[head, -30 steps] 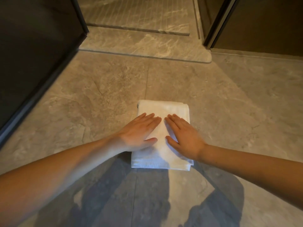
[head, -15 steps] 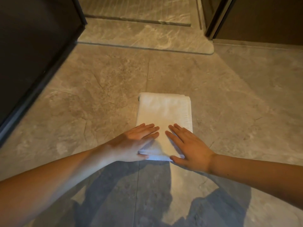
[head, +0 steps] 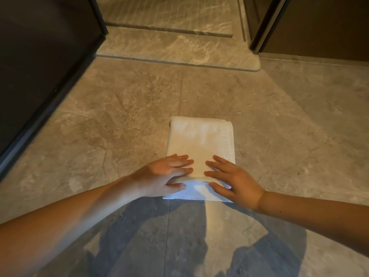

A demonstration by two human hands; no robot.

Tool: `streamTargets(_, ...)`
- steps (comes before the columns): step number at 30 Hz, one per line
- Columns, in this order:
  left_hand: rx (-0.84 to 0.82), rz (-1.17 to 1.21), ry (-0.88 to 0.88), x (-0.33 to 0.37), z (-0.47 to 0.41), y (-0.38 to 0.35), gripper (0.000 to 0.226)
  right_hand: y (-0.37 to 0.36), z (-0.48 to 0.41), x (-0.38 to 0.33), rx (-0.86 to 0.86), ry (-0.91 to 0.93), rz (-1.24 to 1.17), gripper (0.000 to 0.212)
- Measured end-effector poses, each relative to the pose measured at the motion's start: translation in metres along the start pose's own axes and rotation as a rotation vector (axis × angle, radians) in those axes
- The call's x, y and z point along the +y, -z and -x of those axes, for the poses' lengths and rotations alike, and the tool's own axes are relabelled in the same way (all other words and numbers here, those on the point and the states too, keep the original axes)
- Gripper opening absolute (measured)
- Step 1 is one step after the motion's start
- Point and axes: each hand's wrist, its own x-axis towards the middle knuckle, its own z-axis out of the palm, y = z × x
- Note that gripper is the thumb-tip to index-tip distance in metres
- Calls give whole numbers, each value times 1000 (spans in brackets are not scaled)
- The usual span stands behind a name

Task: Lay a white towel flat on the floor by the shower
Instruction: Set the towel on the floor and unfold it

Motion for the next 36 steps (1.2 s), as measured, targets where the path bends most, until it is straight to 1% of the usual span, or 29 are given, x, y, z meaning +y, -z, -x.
streamTargets(4, -49, 46, 24, -2, 0, 0, 47, 0, 0, -2, 4, -20, -77, 33)
streamTargets(8, -74, 236, 112, -1, -3, 3, 38, 4, -3, -5, 41, -142, -229, 27)
streamTargets(12, -85, 278, 138, 1, -4, 4, 36, 6, -6, -8, 33, -186, -244, 22)
streamTargets(14, -107, 247, 124, 1, -2, 6, 45, 8, -7, -10, 29, -222, -258, 21)
streamTargets(17, -121, 116, 50, -2, 7, 9, 73, 11, -11, -12, 63, -265, -250, 21)
streamTargets(19, -131, 71, 32, -5, 11, 10, 82, 12, -13, -13, 66, -273, -251, 22)
streamTargets(21, -119, 72, 54, -5, 11, 10, 76, 13, -14, -15, 63, -281, -266, 22)
streamTargets(25, -65, 152, 99, -4, 6, 10, 52, 16, -13, -19, 75, -320, -326, 22)
streamTargets(26, -61, 187, 117, -4, 5, 10, 49, 17, -12, -20, 80, -306, -346, 24)
streamTargets(27, -56, 221, 135, -4, 5, 10, 46, 18, -10, -23, 68, -266, -325, 31)
streamTargets(30, -39, 306, 227, -1, 4, 12, 42, 13, -7, -31, -102, -88, -64, 76)
streamTargets(31, -18, 327, 241, 0, 3, 13, 41, 10, -6, -34, -145, -44, 15, 85)
streamTargets(33, 16, 359, 237, 2, 0, 16, 42, 6, -5, -35, -161, -26, 69, 92)
streamTargets(36, 30, 396, 254, 3, -2, 24, 43, 15, -4, -33, -67, -92, -24, 87)
